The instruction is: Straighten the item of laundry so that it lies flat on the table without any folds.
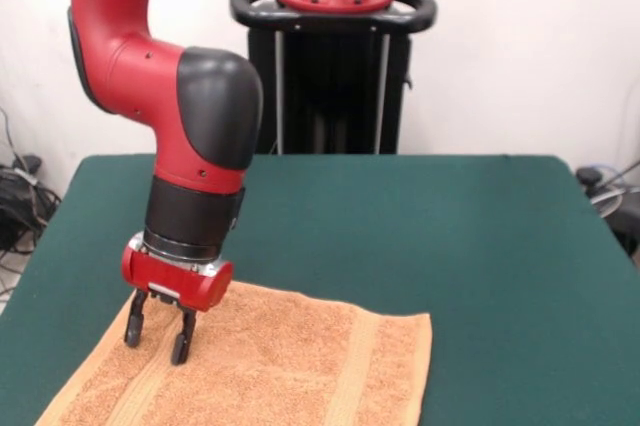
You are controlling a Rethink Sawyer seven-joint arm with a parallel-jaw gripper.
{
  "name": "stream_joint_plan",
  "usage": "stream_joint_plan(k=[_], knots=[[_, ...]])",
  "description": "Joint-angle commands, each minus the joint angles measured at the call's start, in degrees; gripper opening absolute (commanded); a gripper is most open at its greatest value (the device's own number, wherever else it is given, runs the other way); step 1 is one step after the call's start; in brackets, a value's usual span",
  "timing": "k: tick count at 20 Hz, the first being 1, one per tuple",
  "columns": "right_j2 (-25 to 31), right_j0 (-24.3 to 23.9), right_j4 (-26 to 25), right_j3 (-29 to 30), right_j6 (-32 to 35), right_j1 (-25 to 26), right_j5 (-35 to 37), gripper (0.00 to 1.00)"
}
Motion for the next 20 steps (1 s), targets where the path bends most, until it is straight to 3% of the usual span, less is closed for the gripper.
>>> stream_joint_plan(k=[1,12,20], knots=[[5.94,4.51,0.6,1.39,11.95,1.9,1.23,1.0],[3.63,8.16,4.14,2.61,14.96,1.45,-0.42,1.0],[4.1,6.91,3.19,2.58,14.78,1.81,-0.96,1.0]])
